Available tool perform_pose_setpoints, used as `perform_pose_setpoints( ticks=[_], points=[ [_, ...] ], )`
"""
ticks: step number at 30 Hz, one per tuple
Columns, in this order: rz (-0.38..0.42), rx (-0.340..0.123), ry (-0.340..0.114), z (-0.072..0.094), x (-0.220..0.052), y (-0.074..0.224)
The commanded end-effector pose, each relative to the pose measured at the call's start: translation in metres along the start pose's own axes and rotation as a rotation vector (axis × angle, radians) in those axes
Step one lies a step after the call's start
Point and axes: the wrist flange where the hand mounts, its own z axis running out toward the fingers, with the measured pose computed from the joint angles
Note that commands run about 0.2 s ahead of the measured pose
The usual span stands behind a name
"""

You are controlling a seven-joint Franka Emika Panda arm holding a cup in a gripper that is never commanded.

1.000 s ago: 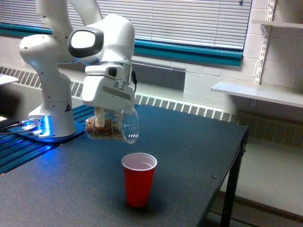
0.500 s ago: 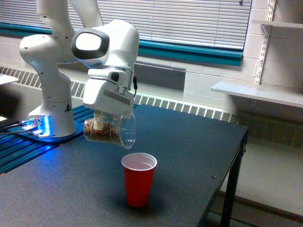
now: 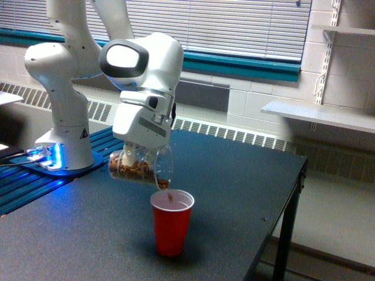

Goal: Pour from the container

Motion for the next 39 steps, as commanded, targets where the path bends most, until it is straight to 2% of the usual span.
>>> perform_pose_setpoints(
  ticks=[1,19,39],
  points=[
    [-0.025,-0.030,0.017,-0.003,0.004,-0.010],
    [-0.120,-0.125,0.020,-0.004,0.001,-0.023],
    [-0.141,-0.196,0.022,-0.003,0.000,-0.029]
  ],
)
